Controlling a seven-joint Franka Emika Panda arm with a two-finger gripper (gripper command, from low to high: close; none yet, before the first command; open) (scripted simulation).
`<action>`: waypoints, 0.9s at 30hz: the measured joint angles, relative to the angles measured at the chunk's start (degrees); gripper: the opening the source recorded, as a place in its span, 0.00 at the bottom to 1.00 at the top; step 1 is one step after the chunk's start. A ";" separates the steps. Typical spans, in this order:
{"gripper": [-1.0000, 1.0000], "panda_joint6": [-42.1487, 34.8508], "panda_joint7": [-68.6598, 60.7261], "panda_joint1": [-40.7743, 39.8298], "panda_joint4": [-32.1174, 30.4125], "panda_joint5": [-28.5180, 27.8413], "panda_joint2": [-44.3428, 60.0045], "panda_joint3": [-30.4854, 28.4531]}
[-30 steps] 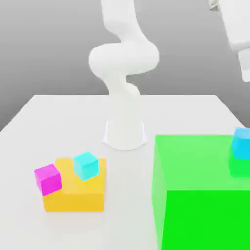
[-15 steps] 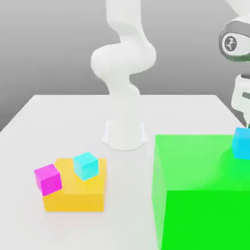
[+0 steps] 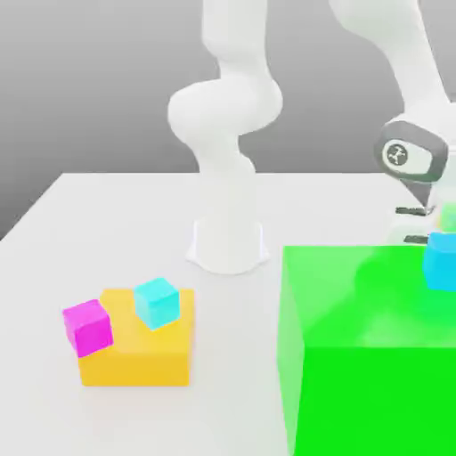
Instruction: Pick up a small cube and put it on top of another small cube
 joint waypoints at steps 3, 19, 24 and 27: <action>0.50 5.11 -2.72 0.63 -2.32 -2.48 1.96 0.04; 0.00 8.02 -2.75 2.53 -2.13 -3.34 5.01 -1.91; 0.00 0.47 -3.79 1.97 -1.18 -3.58 -4.04 -1.47; 0.00 -3.91 1.85 1.47 1.27 -6.80 -7.39 -1.16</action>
